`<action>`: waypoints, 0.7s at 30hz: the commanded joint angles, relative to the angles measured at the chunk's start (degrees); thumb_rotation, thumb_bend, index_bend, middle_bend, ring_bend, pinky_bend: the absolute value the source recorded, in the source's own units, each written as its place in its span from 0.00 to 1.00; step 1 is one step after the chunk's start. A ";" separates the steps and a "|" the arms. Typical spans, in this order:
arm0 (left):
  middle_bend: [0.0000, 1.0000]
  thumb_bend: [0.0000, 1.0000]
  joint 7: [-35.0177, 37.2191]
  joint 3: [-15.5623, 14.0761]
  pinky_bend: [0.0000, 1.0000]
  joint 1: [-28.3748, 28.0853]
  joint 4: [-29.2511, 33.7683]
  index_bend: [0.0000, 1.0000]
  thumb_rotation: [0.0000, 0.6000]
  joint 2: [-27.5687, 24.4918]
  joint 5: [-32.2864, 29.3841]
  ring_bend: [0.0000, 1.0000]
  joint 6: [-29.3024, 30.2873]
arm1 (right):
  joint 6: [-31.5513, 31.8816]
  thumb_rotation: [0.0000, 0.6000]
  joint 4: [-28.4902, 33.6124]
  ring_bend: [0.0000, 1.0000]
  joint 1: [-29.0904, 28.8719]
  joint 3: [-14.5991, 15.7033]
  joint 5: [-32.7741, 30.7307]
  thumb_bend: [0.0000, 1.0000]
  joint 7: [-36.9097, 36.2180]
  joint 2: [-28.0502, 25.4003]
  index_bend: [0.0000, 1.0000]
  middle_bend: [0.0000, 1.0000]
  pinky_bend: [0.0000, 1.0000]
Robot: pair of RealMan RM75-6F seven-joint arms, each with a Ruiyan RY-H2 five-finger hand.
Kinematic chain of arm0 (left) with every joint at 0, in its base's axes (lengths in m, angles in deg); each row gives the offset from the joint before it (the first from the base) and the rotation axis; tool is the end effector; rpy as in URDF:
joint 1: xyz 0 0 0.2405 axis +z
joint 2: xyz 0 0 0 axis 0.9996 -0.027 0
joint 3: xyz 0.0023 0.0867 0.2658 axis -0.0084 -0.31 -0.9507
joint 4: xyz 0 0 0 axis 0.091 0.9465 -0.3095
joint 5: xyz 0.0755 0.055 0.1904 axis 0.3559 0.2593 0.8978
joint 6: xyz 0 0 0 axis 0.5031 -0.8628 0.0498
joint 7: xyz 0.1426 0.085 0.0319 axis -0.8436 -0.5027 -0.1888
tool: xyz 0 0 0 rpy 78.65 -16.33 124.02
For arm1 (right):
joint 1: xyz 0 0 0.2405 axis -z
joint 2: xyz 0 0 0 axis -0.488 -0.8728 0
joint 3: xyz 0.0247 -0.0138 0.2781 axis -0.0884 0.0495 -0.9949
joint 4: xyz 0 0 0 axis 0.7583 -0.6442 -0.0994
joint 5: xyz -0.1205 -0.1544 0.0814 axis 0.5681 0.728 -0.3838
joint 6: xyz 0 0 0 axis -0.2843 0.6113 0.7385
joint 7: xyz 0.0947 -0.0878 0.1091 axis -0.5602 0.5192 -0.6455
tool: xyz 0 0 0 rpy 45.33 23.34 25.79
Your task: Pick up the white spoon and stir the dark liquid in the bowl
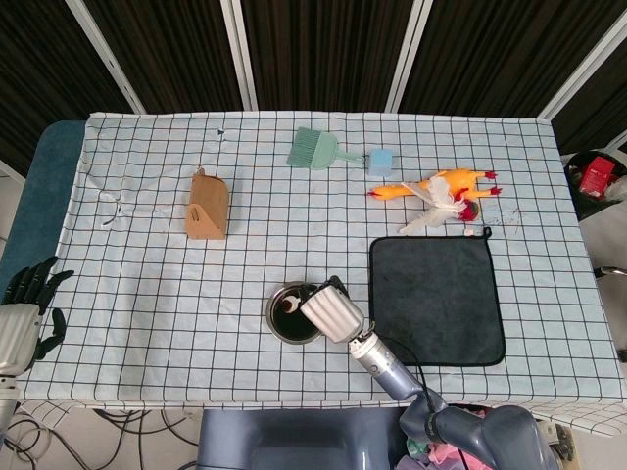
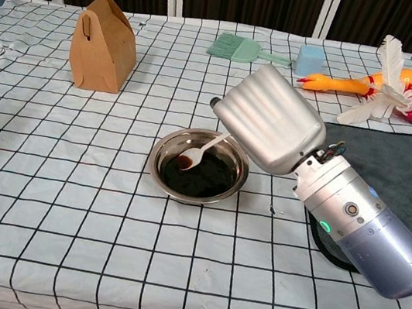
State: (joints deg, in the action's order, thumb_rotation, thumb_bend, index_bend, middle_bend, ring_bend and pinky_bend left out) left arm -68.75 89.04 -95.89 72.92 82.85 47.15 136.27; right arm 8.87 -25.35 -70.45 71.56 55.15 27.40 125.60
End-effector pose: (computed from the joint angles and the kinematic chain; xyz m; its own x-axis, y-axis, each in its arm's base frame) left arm -0.3225 0.2221 0.1568 0.3405 0.0242 0.9399 0.9397 -0.0412 -0.3394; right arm -0.0959 -0.3315 -0.1173 0.6430 0.6046 0.4701 -0.2613 -0.4038 0.8767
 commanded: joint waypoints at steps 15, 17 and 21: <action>0.00 0.72 -0.16 -0.09 0.00 -0.01 -0.01 0.17 1.00 0.03 0.01 0.00 -0.11 | 1.23 1.00 2.65 1.00 2.45 1.90 -1.12 0.40 -0.32 -3.84 0.82 1.00 1.00; 0.00 0.72 -0.14 -0.12 0.00 0.00 -0.09 0.17 1.00 0.09 0.05 0.00 -0.11 | 0.87 1.00 4.68 1.00 2.95 2.14 -1.47 0.40 0.22 -4.57 0.81 1.00 1.00; 0.00 0.72 -0.16 -0.13 0.00 0.03 -0.14 0.17 1.00 0.14 0.12 0.00 -0.01 | -0.03 1.00 9.33 1.00 3.51 2.61 -1.87 0.39 1.29 -6.06 0.68 1.00 1.00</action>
State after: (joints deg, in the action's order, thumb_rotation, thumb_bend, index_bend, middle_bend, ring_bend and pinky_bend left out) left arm -68.91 88.90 -95.86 72.77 82.98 47.26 136.26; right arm 9.52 -18.20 -67.48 73.78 53.70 27.96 120.55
